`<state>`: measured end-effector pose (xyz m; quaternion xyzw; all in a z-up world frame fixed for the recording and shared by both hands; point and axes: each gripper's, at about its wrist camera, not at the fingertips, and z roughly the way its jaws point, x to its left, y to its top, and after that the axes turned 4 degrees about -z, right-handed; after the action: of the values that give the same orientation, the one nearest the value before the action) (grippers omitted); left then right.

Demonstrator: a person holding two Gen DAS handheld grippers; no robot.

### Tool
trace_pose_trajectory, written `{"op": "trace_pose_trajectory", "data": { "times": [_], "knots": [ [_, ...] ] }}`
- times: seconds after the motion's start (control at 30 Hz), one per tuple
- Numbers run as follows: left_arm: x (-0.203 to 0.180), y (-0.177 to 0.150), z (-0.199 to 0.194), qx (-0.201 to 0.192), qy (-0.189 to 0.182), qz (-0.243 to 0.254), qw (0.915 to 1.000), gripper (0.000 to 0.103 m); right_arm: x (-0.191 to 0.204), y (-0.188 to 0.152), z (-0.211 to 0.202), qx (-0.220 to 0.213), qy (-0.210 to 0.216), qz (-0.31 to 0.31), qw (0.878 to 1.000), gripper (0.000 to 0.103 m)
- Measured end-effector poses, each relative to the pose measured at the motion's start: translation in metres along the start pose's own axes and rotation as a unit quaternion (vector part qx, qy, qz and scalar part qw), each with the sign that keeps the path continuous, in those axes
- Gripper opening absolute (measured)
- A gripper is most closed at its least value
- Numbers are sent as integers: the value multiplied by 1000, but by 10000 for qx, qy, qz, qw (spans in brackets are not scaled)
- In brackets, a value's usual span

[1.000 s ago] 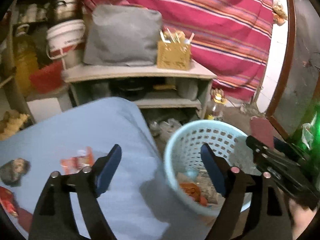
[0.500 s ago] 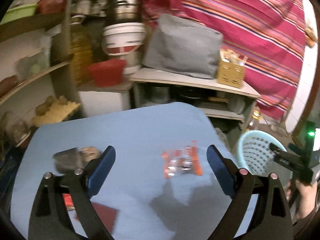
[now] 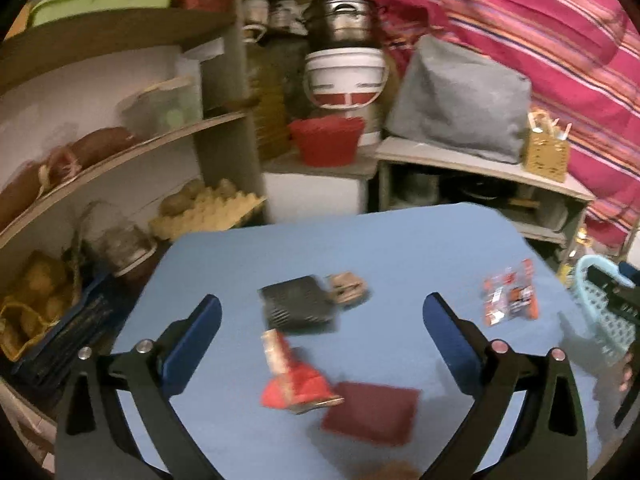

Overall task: Collect trash
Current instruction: 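Move both tools back over the table toward the remaining trash, then grasp the clear orange-printed packet with the right tool while the left tool grasps the red chip bag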

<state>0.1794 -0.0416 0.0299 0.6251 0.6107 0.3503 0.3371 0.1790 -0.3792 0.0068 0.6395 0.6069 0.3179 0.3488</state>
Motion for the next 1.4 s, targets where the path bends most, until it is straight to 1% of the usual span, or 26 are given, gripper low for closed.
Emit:
{"op": "trace_pose_trajectory", "data": {
  "times": [0.13,0.27,0.47,0.53,0.63,0.7,0.87,1.07,1.1,1.17,1.23,1.3,1.37,1.4],
  "knots": [
    [15,-14,8,24,170,-36,9998,99,25,1,2,-60,5,-219,9997,99],
    [22,-26,14,22,186,25,9998,99,44,-2,6,-49,-59,-453,9989,99],
    [22,-41,36,394,169,225,9988,99,57,-3,17,30,-129,-618,9980,99],
    [25,-45,45,538,148,86,9984,99,60,-4,21,55,-112,-637,9979,99],
    [34,-49,59,839,-53,-310,9960,99,64,-5,28,116,-125,-711,9973,99],
    [37,-52,68,977,-73,-507,9939,99,66,-4,30,126,-124,-747,9970,99],
    [33,-60,84,1189,21,-480,9917,98,69,-4,34,127,-122,-818,9965,99],
    [31,-67,96,1427,-126,-566,9881,97,66,-6,44,228,-166,-782,9965,99],
    [30,-67,98,1447,-169,-585,9876,96,66,-5,46,244,-180,-779,9965,99],
    [29,-67,99,1468,-220,-566,9873,87,66,-5,53,337,-247,-787,9960,99],
    [25,-67,103,1575,-329,-480,9858,75,66,-5,61,432,-307,-764,9957,99],
    [21,-70,107,1678,-394,-421,9841,68,66,-4,69,532,-288,-723,9955,99],
    [19,-71,108,1659,-350,-344,9849,68,67,-3,78,638,-337,-712,9948,99],
    [18,-71,108,1647,-360,-313,9852,64,68,-3,81,674,-380,-721,9944,99]
  ]
}}
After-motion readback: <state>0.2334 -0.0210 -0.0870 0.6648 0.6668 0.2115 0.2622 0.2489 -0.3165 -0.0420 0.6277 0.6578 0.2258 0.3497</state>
